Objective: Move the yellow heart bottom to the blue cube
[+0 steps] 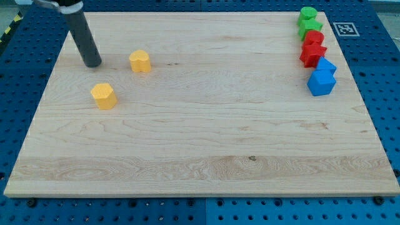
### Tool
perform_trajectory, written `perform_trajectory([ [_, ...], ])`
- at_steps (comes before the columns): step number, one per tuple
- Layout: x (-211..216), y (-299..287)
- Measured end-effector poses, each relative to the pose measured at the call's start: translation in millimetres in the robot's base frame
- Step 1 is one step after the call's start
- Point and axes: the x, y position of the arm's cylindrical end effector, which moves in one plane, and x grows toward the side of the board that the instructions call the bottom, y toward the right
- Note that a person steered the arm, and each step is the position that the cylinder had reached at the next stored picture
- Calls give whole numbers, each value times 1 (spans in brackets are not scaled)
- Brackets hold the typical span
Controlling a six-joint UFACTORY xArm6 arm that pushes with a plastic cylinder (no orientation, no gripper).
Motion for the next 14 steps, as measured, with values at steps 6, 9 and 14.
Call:
perform_trajectory([
  [6, 33, 130],
  [9, 47, 141],
  [14, 81, 253],
])
